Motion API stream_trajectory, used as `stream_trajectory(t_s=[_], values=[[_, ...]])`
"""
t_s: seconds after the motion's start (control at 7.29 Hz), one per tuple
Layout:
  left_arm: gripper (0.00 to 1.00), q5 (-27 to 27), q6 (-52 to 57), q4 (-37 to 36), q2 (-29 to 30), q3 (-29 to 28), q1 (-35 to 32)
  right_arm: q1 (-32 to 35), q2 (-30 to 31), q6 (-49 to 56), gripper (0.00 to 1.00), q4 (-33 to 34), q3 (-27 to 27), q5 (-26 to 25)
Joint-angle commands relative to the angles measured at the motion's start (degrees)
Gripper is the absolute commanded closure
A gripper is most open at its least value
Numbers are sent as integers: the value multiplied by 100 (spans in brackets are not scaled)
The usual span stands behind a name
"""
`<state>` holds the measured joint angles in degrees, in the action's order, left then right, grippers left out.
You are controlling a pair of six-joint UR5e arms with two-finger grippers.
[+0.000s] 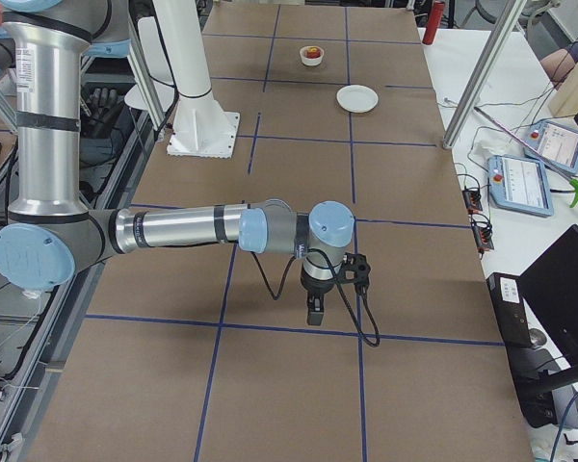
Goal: Move apple from plate to bowl
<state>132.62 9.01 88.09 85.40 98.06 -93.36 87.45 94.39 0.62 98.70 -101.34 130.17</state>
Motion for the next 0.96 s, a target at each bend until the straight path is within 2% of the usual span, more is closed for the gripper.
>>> stream_trajectory(t_s=[0.0,0.82], values=[[0,422,-423,23,-32,-58,2,0,0,0,0,0,0,0],[0,361,-453,-20,-85,-85,11,0,0,0,0,0,0,0]])
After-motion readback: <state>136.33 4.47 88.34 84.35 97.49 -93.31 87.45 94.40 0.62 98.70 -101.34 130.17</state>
